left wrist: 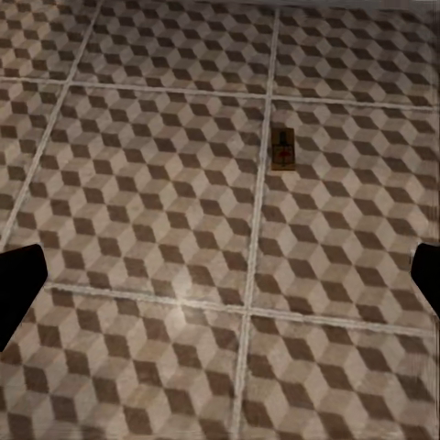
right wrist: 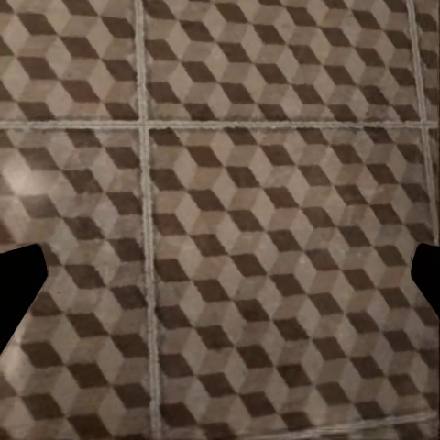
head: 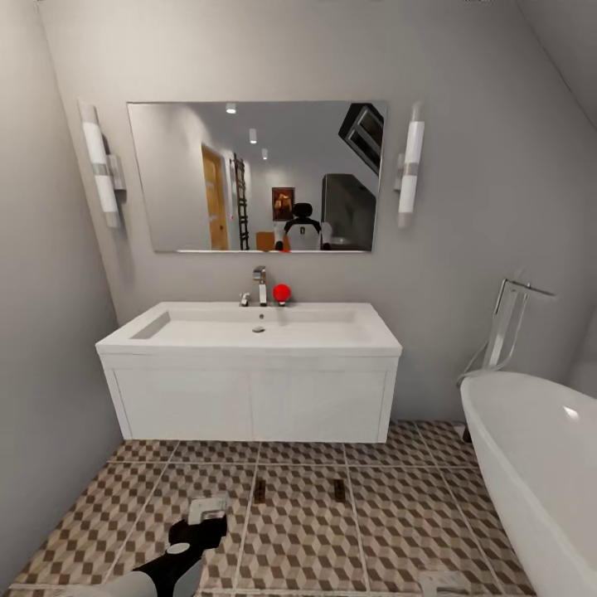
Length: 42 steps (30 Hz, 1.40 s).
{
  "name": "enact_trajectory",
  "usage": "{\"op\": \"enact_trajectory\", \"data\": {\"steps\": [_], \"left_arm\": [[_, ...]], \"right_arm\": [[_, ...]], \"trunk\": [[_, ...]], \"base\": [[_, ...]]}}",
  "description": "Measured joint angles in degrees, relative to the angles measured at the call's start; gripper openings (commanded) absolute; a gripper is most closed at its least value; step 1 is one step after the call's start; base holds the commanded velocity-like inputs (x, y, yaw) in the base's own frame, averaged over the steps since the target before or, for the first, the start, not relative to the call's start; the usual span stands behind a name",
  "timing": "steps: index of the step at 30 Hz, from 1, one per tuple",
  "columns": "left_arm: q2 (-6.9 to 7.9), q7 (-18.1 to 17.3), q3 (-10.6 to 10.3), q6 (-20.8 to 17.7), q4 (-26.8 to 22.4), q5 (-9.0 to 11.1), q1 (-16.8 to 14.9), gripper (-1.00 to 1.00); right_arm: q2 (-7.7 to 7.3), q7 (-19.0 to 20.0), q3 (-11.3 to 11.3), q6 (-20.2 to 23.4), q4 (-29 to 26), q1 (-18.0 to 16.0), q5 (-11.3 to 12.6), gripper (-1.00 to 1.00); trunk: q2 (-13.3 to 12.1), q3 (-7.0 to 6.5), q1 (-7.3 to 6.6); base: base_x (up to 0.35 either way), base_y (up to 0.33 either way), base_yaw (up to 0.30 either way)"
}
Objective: Take the four mousetraps from the cabinet in the bathroom and place them on the bathroom floor. Make sure all four end up on the same floor surface, and ensure that at least two of them are either under or directly next to the same bathroom sink.
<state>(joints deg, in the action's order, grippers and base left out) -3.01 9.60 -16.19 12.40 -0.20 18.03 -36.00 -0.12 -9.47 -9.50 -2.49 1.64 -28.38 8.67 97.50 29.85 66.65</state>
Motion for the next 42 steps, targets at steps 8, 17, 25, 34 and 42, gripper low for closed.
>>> {"op": "enact_trajectory", "data": {"steps": [8, 17, 25, 34, 42], "left_arm": [[0.17, -2.4, 0.0, -1.2, 0.0, 0.4, 3.8, 1.0], [0.12, -3.1, 0.0, -3.4, 0.0, 0.5, 7.8, 1.0], [0.06, -3.1, 0.0, -3.8, 0.0, 0.5, 11.1, 1.0], [-0.08, -3.1, 0.0, -3.9, 0.0, 0.5, 14.5, 1.0], [-0.2, -3.1, 0.0, -4.0, 0.0, 0.5, 16.7, 1.0]], "right_arm": [[-0.13, -0.1, 0.0, -0.1, 0.0, 4.6, 0.1, 1.0], [0.04, -0.1, 0.0, 0.0, 0.0, 9.0, 0.1, 1.0], [0.46, 0.0, 0.0, 0.4, 0.1, 10.7, 0.2, 1.0], [0.66, 0.1, 0.0, 0.3, 0.1, 12.6, 0.1, 1.0], [0.7, 0.3, 0.0, 0.3, 0.1, 13.7, 0.0, 1.0]], "trunk": [[-3.2, -1.44, -1.76], [-3.2, -1.44, -1.76], [-3.2, -1.44, -1.76], [-3.2, -1.44, -1.76], [-3.2, -1.45, -1.76]], "base": [[0.0, 0.0, 0.0], [0.0, 0.0, 0.0], [0.0, 0.0, 0.0], [0.0, 0.0, 0.0], [0.0, 0.0, 0.0]]}}
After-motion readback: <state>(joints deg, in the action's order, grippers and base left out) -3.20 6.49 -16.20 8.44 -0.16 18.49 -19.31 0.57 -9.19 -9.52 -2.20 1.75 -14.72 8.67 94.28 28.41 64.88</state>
